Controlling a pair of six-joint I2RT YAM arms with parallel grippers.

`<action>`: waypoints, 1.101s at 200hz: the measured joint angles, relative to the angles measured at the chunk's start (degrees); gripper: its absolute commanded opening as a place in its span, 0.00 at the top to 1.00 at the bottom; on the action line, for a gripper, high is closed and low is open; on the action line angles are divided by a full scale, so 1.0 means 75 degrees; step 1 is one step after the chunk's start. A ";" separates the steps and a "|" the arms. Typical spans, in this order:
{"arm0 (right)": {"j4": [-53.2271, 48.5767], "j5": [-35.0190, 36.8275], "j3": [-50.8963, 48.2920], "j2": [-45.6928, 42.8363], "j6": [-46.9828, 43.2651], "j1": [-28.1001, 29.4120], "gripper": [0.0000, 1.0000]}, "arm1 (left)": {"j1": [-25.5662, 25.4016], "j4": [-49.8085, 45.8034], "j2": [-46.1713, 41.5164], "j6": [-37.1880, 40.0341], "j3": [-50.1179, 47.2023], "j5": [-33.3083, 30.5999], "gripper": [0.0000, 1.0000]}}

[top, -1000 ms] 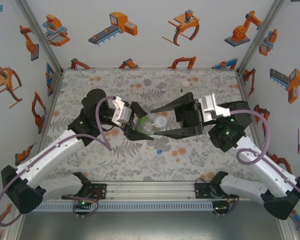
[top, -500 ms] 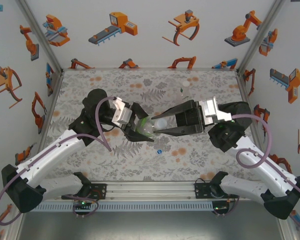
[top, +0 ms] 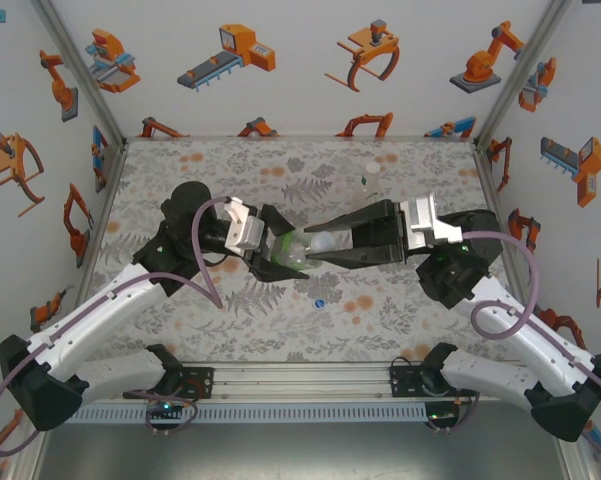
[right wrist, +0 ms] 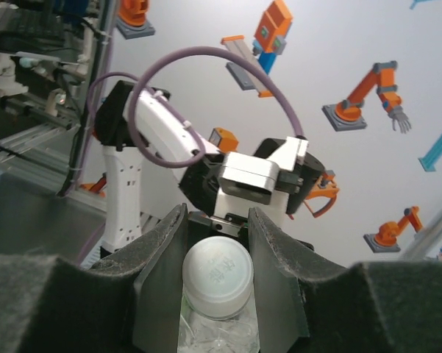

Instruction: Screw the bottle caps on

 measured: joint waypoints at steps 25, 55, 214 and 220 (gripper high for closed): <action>-0.0009 0.0755 -0.0122 0.0003 0.0000 0.0000 1.00 | 0.0000 -0.0003 -0.0044 0.0157 -0.0029 -0.0699 1.00; -0.0026 0.2049 -0.0379 0.0041 0.0029 0.0000 1.00 | 0.0006 0.0210 -0.0064 0.0227 -0.0233 -0.1687 1.00; 0.0061 0.9148 -0.1137 0.0466 0.1824 0.0321 1.00 | -0.0994 0.0455 0.0994 0.1064 -0.0015 -0.6543 1.00; 0.0017 0.9212 -0.1137 0.0466 0.1862 0.0326 1.00 | -0.0997 0.0431 0.1000 0.1102 -0.0006 -0.6580 1.00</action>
